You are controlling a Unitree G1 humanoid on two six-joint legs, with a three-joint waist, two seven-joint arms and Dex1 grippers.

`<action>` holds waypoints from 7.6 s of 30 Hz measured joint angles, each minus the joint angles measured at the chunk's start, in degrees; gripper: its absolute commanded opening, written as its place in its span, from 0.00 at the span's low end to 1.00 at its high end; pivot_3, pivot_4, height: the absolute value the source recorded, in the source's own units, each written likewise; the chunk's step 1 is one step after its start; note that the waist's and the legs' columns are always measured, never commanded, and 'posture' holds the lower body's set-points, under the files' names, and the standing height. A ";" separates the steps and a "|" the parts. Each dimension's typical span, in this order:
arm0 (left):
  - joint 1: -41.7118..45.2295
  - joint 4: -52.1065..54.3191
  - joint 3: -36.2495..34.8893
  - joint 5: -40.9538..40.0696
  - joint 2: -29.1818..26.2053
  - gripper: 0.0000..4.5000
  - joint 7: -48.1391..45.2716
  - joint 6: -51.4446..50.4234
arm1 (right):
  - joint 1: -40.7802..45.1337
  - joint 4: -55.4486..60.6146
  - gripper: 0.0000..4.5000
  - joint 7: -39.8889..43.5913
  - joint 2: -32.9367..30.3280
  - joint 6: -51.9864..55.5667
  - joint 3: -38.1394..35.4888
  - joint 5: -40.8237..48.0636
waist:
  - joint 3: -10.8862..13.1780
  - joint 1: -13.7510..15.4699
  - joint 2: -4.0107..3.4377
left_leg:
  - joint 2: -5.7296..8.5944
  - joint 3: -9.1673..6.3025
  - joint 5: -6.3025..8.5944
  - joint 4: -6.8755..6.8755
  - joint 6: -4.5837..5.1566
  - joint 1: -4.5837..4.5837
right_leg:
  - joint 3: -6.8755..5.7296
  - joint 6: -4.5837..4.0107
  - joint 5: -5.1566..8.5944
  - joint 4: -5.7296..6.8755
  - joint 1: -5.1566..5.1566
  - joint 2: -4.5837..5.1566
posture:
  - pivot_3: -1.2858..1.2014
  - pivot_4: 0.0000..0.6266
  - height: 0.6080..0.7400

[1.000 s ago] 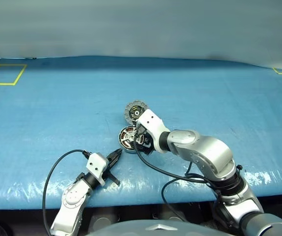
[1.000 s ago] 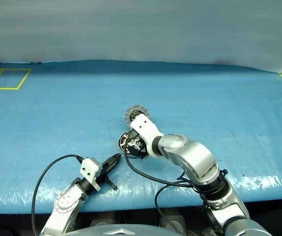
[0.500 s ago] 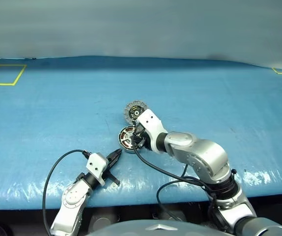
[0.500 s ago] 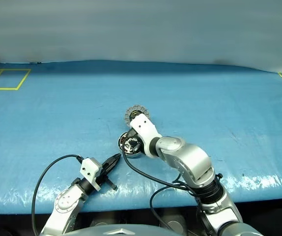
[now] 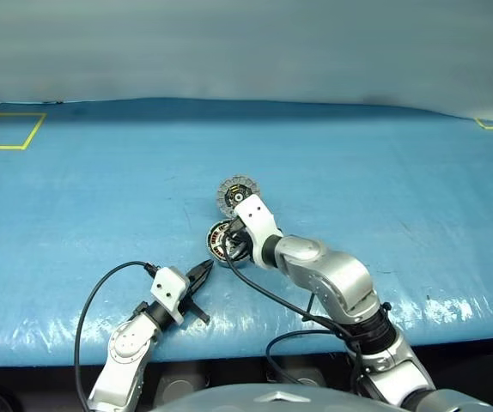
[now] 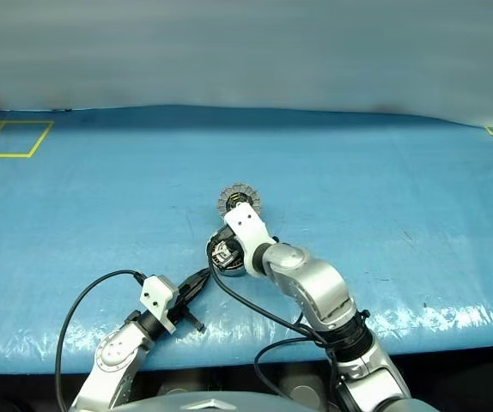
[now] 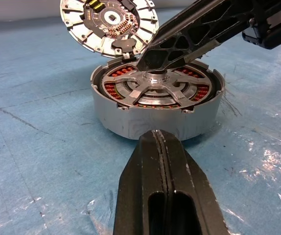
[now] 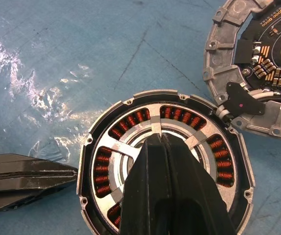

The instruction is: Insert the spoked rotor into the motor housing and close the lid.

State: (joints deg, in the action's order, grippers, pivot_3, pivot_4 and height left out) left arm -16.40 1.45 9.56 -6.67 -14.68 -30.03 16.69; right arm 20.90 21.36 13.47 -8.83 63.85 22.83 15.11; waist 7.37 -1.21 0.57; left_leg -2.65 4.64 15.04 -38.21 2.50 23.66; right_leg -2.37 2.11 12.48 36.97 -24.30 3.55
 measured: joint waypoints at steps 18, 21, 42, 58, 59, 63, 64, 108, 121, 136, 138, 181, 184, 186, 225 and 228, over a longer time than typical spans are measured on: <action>0.31 -0.39 0.01 0.01 0.17 0.00 0.01 0.16 | 12.86 3.44 0.00 6.07 -16.85 8.76 -5.43 0.01 | 0.00 0.06 -0.04 | 0.00 0.03 0.00 0.00 0.01 0.03 | -0.02 -0.27 0.13 0.01 -0.05 0.03 | 0.52 0.24 1.00; 0.54 -0.53 0.01 0.00 0.28 0.00 0.01 0.19 | 15.97 -2.10 0.00 6.35 -19.46 6.30 -3.58 -2.75 | 0.00 0.06 -0.04 | 0.01 0.05 0.00 0.02 0.01 0.05 | -0.01 -0.25 0.12 0.00 -0.07 0.03 | 0.52 0.24 1.00; 0.48 -1.23 -0.09 0.03 1.09 0.00 0.71 1.42 | 32.50 -67.28 0.00 35.81 -4.30 -43.13 -13.72 -0.61 | 0.04 -0.12 -0.11 | -0.04 0.23 0.00 0.01 0.06 0.02 | 0.12 0.20 -0.17 -0.02 -0.03 -0.04 | 0.52 0.24 1.00; -0.29 -1.51 -0.34 -0.13 1.69 0.00 2.22 2.70 | 26.84 -56.48 0.00 55.04 -3.94 -22.78 -14.86 4.68 | 0.08 0.03 -0.22 | -0.04 0.22 0.02 0.01 0.07 0.03 | 0.07 0.18 -0.18 0.02 -0.05 0.04 | 0.52 0.24 1.00; -0.24 -1.55 -0.34 -0.16 1.67 0.00 2.11 2.70 | 25.22 -53.89 0.00 54.77 -3.84 -21.69 -14.57 4.87 | 0.08 0.04 -0.22 | -0.04 0.22 0.02 0.01 0.07 0.03 | 0.06 0.18 -0.18 0.02 -0.05 0.04 | 0.52 0.24 1.00; 0.01 -1.83 -0.37 -0.24 1.57 0.00 1.66 2.71 | 18.34 -43.30 0.00 52.15 -2.63 -17.35 -13.32 6.25 | 0.07 0.03 -0.24 | -0.04 0.23 0.01 -0.02 0.07 0.01 | 0.05 0.18 -0.17 0.05 -0.05 0.05 | 0.52 0.24 1.00; 0.15 -1.91 -0.37 -0.24 1.57 0.00 1.54 2.70 | 16.57 -40.70 0.00 50.80 -2.16 -16.46 -13.17 6.59 | 0.07 0.05 -0.24 | -0.04 0.23 0.01 -0.02 0.06 0.01 | 0.06 0.18 -0.18 0.04 -0.05 0.06 | 0.52 0.24 1.00; 2.23 -1.69 0.04 -0.26 0.44 0.00 -0.42 -0.02 | -17.68 18.11 0.99 11.53 -14.83 -9.77 -12.02 4.19 | -0.01 0.58 -0.11 | -0.01 0.15 -0.12 -0.11 0.09 0.02 | 0.03 -0.19 -0.06 -0.05 -0.04 0.06 | 0.52 0.24 1.00; 2.23 -1.70 0.02 -0.26 0.42 0.00 -0.58 -0.01 | -17.51 18.10 0.99 10.35 -16.19 -9.56 -10.17 3.40 | 0.00 0.58 -0.10 | -0.01 0.14 -0.11 -0.11 0.09 0.02 | 0.04 -0.18 -0.05 -0.06 -0.03 0.06 | 0.52 0.24 1.00; 2.13 -1.70 -0.02 -0.27 0.39 0.00 -0.62 0.00 | -17.39 18.07 0.99 9.96 -16.21 -9.56 -9.72 3.32 | 0.00 0.58 -0.10 | -0.01 0.14 -0.11 -0.10 0.09 0.02 | 0.04 -0.18 -0.05 -0.06 -0.03 0.05 | 0.52 0.24 1.00; 2.13 -1.70 -0.03 -0.27 0.29 0.00 -0.70 0.00 | -17.39 18.07 0.99 9.94 -16.20 -9.56 -9.71 3.29 | 0.00 0.58 -0.10 | -0.01 0.14 -0.11 -0.10 0.09 0.02 | 0.04 -0.18 -0.05 -0.06 -0.03 0.05 | 0.52 0.24 1.00; 3.23 -3.17 -0.07 -0.08 0.66 0.00 0.05 1.23 | 17.99 -31.89 0.01 25.10 -8.63 -28.91 -11.65 1.39 | 0.01 0.52 -0.12 | 0.01 0.21 -0.12 -0.04 0.15 0.04 | 0.10 0.16 -0.30 -0.06 0.00 -0.03 | 0.52 0.24 1.00; 3.12 -3.15 -0.07 0.00 0.66 0.00 0.10 1.31 | 18.91 -36.79 0.01 28.23 -6.82 -28.68 -13.39 3.47 | 0.01 0.53 -0.12 | 0.00 0.21 -0.12 -0.05 0.15 0.03 | 0.10 0.16 -0.30 -0.05 0.01 -0.02 | 0.52 0.24 1.00; 3.08 -3.14 -0.10 0.01 0.65 0.00 0.14 1.35 | 19.04 -39.67 0.01 30.67 -5.85 -27.65 -14.23 4.90 | 0.02 0.49 -0.14 | -0.01 0.22 -0.12 -0.05 0.15 0.03 | 0.10 0.16 -0.30 -0.04 0.00 -0.02 | 0.52 0.24 1.00; 2.27 -2.93 -1.04 0.03 1.60 0.00 2.54 1.74 | -7.83 0.77 0.14 18.44 -7.10 -20.17 -3.32 -2.48 | -0.06 0.50 -0.15 | -0.03 0.22 -0.13 -0.09 0.12 0.03 | 0.04 -0.18 -0.13 -0.01 -0.06 0.07 | 0.52 0.24 1.00; 2.26 -2.93 -1.10 0.00 1.60 0.00 2.46 2.29 | -9.59 4.84 0.35 14.83 -7.30 -20.15 -2.10 -4.91 | -0.06 0.49 -0.14 | -0.03 0.22 -0.14 -0.11 0.10 0.01 | 0.04 -0.18 -0.12 -0.02 -0.06 0.06 | 0.52 0.24 1.00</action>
State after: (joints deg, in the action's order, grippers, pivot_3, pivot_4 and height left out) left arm -14.15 -1.48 8.45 -6.67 -13.08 -27.57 18.98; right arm 11.31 26.20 28.30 -16.13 43.70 20.73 10.20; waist 7.31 -0.72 0.44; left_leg -2.68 4.86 14.90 -38.32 2.60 23.68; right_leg -2.34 1.94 12.36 36.96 -24.35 3.62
